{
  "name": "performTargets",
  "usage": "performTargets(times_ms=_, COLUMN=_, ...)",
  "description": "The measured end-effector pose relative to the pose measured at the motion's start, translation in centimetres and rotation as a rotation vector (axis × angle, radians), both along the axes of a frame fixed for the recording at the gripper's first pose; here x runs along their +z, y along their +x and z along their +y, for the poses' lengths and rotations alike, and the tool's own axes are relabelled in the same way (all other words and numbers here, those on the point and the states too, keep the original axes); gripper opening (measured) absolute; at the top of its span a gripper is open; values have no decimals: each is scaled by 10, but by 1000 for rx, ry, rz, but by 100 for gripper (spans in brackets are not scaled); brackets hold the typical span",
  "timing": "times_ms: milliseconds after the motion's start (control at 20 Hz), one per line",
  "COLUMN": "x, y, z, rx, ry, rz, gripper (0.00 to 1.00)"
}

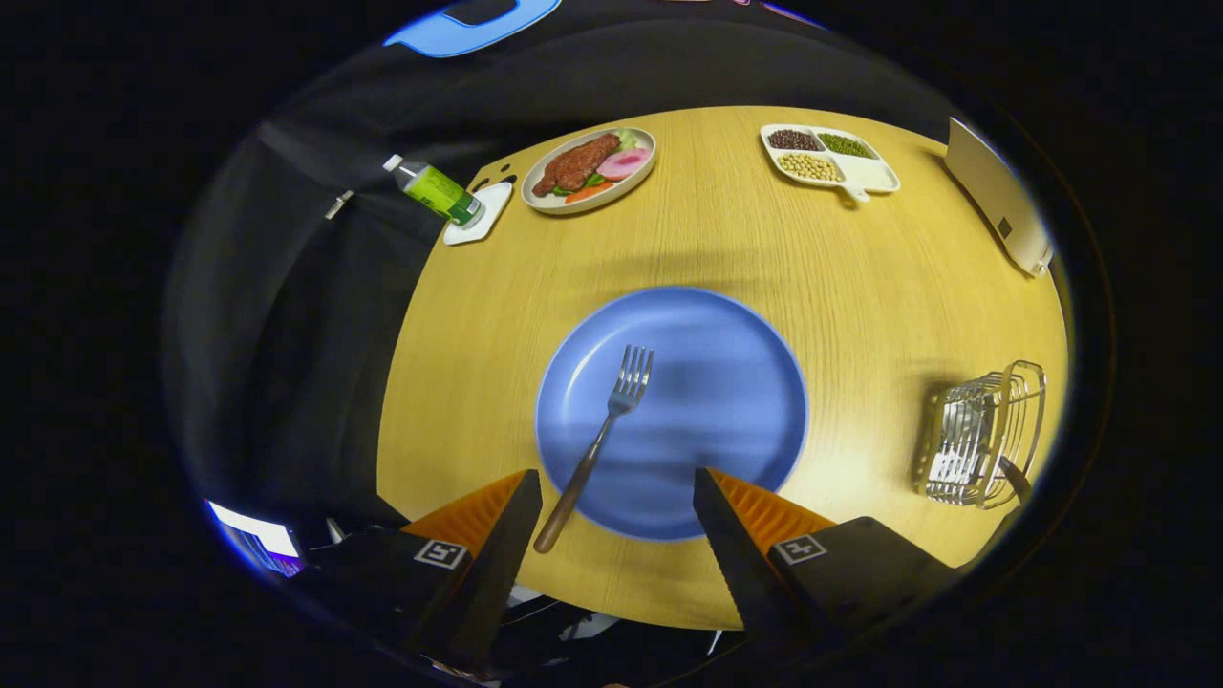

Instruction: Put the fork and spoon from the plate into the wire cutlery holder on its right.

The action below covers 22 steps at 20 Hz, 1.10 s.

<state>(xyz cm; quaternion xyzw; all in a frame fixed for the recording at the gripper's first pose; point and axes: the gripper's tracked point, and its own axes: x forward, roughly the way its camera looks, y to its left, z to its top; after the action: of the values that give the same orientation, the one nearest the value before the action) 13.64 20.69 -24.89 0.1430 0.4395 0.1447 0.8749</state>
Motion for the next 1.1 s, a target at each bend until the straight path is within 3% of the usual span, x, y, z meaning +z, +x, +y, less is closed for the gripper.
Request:
performTargets(times_ms=650, x=-55, y=16, z=18, rx=-51, ry=-135, rz=103, gripper=96)
performTargets(times_ms=1100, x=-64, y=0, z=15, rx=-3, ry=-147, rz=163, gripper=24)
